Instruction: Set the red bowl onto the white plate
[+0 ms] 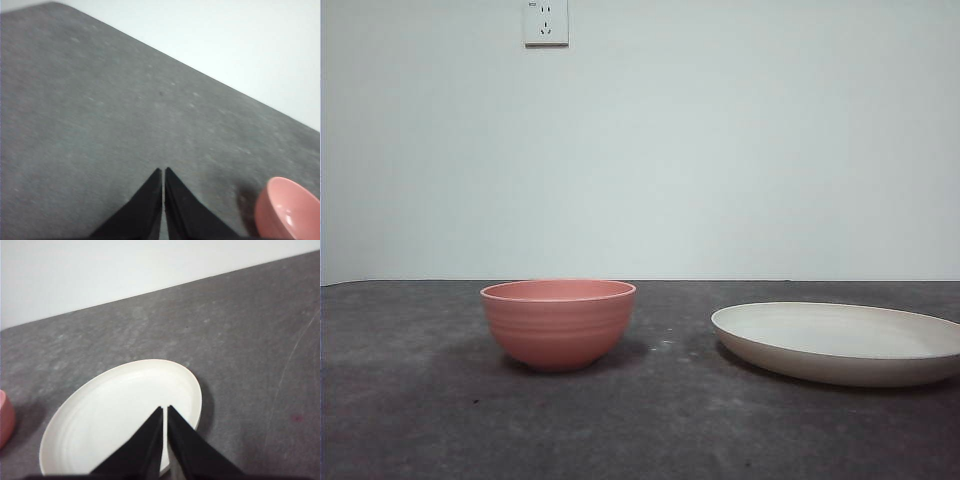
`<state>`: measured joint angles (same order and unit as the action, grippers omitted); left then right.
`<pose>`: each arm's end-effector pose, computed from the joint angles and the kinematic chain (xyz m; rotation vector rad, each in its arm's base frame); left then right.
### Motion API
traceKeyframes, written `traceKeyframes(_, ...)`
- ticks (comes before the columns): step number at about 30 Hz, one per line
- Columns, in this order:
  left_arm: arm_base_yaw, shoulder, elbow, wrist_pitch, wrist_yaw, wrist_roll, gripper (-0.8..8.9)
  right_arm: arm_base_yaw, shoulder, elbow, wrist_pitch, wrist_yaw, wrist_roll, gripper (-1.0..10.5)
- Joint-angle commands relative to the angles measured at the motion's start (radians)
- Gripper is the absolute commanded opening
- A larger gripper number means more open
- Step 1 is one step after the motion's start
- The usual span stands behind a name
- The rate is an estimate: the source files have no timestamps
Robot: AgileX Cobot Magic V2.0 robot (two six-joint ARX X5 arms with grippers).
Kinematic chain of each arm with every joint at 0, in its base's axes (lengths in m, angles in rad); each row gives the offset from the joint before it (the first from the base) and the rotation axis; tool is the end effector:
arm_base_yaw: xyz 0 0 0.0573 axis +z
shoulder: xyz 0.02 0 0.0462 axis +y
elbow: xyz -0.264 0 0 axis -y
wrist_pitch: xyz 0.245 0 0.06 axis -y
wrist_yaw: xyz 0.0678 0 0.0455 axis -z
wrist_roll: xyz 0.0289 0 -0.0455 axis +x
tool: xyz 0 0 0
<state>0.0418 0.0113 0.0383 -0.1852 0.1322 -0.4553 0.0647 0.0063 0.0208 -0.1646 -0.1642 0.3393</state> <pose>0.0946 0.0001 0.1579 -0.4678 0.1755 -0.0528 0.0948 0.0109 0.1543 0.3447 0.1876 0.2008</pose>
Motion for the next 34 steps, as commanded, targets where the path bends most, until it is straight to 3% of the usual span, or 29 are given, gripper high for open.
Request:
traceKeyframes(1, 0.002, 0.002, 0.045, -0.010, 0.011, -0.040, 0.09, 0.000, -0.002, 0.043, 0.006, -0.003, 0.055, 0.1)
traceKeyframes(8, 0.002, 0.022, 0.182, -0.089, 0.034, -0.032, 0.09, 0.000, 0.005, 0.157, -0.009, -0.003, 0.058, 0.1)
traceKeyframes(14, 0.002, 0.105, 0.325, -0.185, 0.071, 0.025, 0.10, 0.000, 0.079, 0.299, -0.123, -0.015, 0.031, 0.1)
traceKeyframes(30, 0.000, 0.495, 0.771, -0.533, 0.382, 0.281, 0.09, 0.006, 0.512, 0.775, -0.561, -0.274, -0.225, 0.1)
traceKeyframes(34, -0.028, 0.563, 0.849, -0.636, 0.400, 0.349, 0.09, 0.021, 0.597, 0.861, -0.674, -0.342, -0.285, 0.1)
